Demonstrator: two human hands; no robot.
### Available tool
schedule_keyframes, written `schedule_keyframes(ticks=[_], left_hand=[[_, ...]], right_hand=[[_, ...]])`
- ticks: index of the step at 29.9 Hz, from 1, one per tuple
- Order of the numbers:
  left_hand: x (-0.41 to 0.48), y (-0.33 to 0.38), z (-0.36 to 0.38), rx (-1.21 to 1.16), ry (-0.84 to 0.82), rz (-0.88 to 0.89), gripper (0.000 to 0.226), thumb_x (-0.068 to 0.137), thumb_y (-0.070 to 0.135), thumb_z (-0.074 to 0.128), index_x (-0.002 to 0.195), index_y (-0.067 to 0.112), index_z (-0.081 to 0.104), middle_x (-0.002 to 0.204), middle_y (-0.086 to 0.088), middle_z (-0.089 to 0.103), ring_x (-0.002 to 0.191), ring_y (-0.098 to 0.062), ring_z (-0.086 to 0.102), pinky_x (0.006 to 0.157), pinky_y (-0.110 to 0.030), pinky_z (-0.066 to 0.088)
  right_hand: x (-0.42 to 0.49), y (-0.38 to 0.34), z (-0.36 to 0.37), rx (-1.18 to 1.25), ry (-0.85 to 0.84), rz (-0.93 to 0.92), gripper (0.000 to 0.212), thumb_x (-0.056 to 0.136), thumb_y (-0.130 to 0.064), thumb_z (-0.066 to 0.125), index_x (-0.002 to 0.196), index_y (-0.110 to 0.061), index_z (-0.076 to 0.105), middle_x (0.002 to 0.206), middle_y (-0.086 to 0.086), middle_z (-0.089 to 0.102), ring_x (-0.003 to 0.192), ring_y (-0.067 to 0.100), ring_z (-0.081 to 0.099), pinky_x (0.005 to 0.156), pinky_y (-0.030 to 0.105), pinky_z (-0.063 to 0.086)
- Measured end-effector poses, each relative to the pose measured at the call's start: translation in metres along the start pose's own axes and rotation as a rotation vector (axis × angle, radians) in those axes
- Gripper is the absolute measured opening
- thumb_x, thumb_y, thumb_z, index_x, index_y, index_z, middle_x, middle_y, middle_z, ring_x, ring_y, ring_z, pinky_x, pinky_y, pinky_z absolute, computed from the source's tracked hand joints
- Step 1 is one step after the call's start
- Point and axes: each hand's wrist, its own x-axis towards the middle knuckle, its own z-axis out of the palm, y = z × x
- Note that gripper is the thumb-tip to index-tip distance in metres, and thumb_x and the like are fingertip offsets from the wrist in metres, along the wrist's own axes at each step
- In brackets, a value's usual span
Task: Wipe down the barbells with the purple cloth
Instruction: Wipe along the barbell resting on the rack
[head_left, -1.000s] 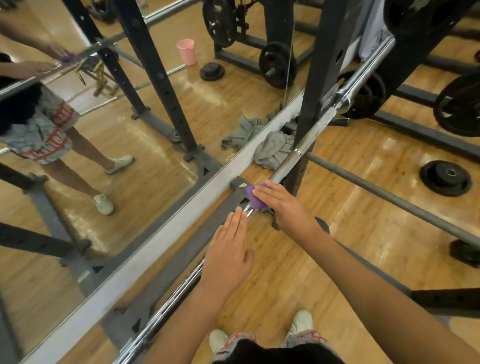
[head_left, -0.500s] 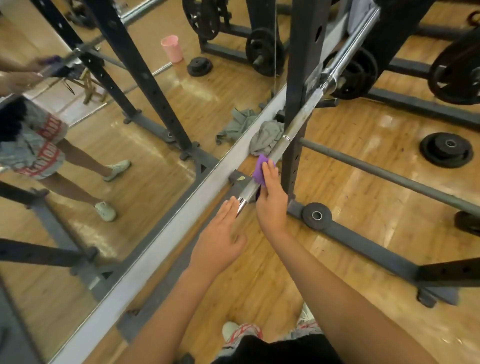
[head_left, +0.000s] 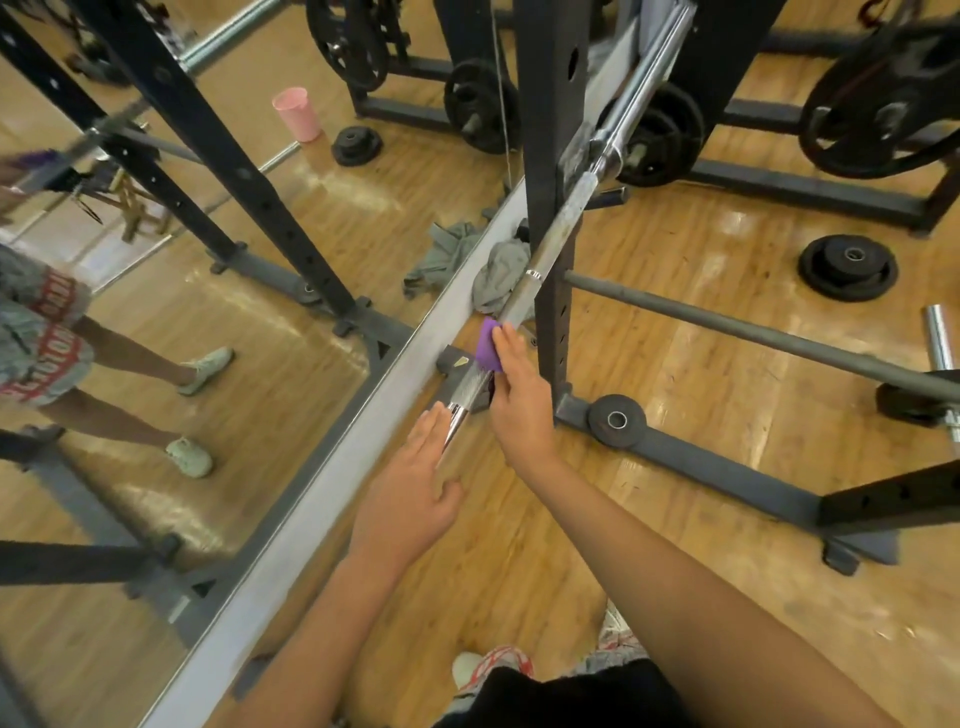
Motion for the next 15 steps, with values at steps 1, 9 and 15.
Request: schedule_keyframes(ticks=[1, 9, 15], left_hand=[[0.000, 0.001, 0.000, 0.006, -0.001, -0.002, 0.080, 0.083, 0.027, 0.047, 0.159, 0.030, 0.024, 0.161, 0.024, 0.014, 0.146, 0.016, 0.006, 0.107, 0.000, 0.011], [-0.001, 0.000, 0.004, 0.044, -0.003, -0.018, 0.080, 0.085, 0.025, 0.052, 0.160, 0.030, 0.023, 0.160, 0.027, 0.009, 0.144, 0.019, -0.002, 0.111, -0.021, 0.029], [0.000, -0.001, 0.001, 0.045, 0.000, -0.012, 0.080, 0.085, 0.023, 0.054, 0.160, 0.026, 0.025, 0.160, 0.024, 0.011, 0.146, 0.015, 0.004, 0.112, -0.022, 0.031]], right_hand=[[0.006, -0.001, -0.002, 0.004, 0.028, 0.028, 0.062, 0.098, 0.011, 0.044, 0.154, -0.014, 0.038, 0.162, -0.002, 0.031, 0.148, 0.005, 0.020, 0.123, 0.024, 0.018], [-0.028, -0.011, 0.016, 0.057, 0.040, 0.032, 0.060, 0.102, 0.004, 0.045, 0.156, -0.020, 0.036, 0.163, -0.008, 0.025, 0.149, 0.003, 0.023, 0.116, 0.010, 0.021], [-0.042, -0.006, 0.018, 0.065, -0.045, 0.008, 0.063, 0.101, 0.007, 0.044, 0.157, -0.020, 0.032, 0.161, -0.014, 0.024, 0.153, 0.007, 0.017, 0.118, 0.010, 0.015]])
